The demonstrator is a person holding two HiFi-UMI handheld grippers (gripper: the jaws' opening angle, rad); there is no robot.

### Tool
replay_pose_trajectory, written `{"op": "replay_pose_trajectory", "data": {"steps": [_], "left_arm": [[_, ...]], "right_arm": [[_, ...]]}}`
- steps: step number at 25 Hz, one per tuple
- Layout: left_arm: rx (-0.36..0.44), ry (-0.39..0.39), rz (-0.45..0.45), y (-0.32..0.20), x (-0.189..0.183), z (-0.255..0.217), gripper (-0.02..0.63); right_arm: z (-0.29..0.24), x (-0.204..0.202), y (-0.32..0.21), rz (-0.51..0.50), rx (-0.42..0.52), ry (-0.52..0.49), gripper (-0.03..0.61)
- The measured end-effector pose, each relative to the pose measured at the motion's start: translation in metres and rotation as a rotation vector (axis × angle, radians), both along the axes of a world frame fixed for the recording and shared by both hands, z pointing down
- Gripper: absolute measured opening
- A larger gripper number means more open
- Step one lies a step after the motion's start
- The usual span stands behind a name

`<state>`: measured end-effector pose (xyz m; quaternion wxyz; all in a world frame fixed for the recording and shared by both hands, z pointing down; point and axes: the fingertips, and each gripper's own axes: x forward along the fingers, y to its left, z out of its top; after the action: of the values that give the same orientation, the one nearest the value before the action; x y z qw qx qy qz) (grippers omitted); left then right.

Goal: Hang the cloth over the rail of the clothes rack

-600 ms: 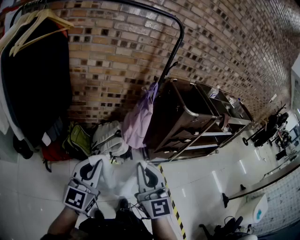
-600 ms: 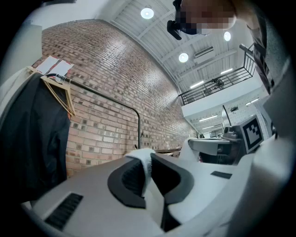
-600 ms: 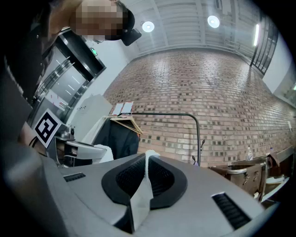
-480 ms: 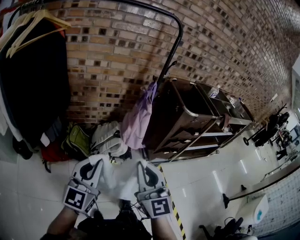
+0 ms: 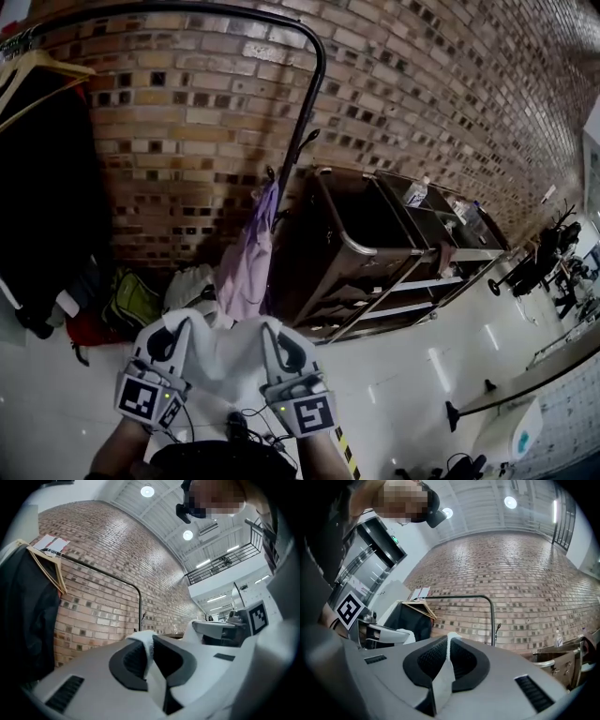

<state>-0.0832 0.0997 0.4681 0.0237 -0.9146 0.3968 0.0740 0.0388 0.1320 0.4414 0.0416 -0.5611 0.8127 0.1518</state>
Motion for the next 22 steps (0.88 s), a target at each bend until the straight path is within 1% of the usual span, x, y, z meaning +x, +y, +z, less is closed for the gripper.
{"op": "replay_pose_trajectory", "data": {"steps": [4, 7, 10, 13, 18, 22], "left_arm": [[-0.007, 0.002, 0.023, -0.025, 0.049, -0.008, 0.041], [0.002, -0.004, 0.034, -0.043, 0.082, -0.012, 0.041], [0.013, -0.008, 0.025, -0.057, 0.117, -0.014, 0.041], [0.007, 0.001, 0.02, -0.069, 0.149, -0.011, 0.041], [0.017, -0.008, 0.016, -0.092, 0.183, -0.015, 0.041], [0.017, -0.013, 0.029, -0.112, 0.198, -0.02, 0.041]], "right_arm": [[-0.012, 0.045, -0.03, -0.006, 0.02, 0.002, 0.019], [-0.016, 0.075, -0.051, 0.01, 0.027, 0.022, 0.019], [-0.018, 0.108, -0.071, 0.042, 0.018, 0.031, 0.02], [-0.017, 0.136, -0.086, 0.041, 0.004, 0.017, 0.019], [-0.019, 0.164, -0.105, 0.036, 0.013, 0.037, 0.018], [-0.02, 0.177, -0.122, 0.042, 0.007, 0.019, 0.018]]}}
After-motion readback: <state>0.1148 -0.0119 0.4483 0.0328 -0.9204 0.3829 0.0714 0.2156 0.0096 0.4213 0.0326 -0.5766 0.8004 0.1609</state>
